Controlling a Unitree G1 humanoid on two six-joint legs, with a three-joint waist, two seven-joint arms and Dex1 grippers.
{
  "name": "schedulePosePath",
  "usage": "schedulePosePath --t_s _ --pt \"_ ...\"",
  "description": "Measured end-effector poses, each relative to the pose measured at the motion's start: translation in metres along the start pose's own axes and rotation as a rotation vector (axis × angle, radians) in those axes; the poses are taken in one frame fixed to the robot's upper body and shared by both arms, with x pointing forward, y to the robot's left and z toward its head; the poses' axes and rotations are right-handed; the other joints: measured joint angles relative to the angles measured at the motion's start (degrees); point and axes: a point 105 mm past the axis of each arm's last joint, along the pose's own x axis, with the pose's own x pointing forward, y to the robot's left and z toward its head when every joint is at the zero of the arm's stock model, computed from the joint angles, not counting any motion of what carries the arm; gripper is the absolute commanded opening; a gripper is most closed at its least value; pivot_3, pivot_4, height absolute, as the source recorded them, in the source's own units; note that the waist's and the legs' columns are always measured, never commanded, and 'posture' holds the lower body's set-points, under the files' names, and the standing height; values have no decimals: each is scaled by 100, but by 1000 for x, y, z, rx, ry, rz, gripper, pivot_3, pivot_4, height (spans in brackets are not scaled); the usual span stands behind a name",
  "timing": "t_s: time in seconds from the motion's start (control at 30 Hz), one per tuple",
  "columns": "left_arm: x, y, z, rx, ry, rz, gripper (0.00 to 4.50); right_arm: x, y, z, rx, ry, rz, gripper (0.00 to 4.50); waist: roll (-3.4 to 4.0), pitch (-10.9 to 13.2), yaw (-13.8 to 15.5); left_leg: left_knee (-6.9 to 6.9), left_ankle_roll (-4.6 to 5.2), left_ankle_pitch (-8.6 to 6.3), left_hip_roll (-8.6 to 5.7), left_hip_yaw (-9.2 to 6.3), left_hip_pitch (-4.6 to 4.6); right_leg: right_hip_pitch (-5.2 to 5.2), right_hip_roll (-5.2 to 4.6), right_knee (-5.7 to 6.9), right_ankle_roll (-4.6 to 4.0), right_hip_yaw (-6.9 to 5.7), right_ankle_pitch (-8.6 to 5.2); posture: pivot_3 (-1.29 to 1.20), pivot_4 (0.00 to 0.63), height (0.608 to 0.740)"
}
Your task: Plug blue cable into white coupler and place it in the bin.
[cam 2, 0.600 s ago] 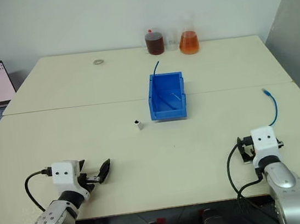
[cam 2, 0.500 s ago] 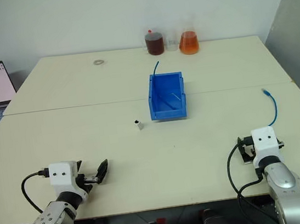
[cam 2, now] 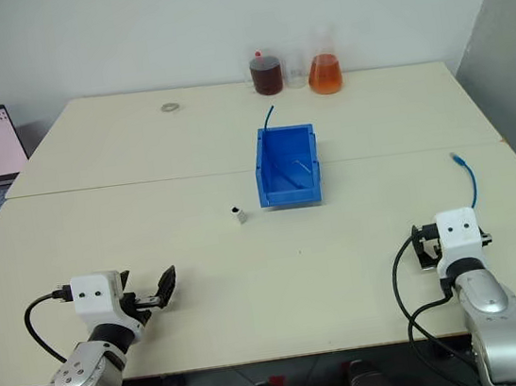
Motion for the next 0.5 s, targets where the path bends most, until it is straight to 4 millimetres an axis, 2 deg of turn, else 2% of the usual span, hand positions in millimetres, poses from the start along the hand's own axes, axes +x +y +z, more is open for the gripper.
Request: schedulePosePath --t_s 0.5 --pt "2 -11 0 22 10 -92 4500 1 -1 0 -3 -7 -5 4455 0 0 0 0 0 0 0 0 0 0 0 0 0 0 0 0 150 740"
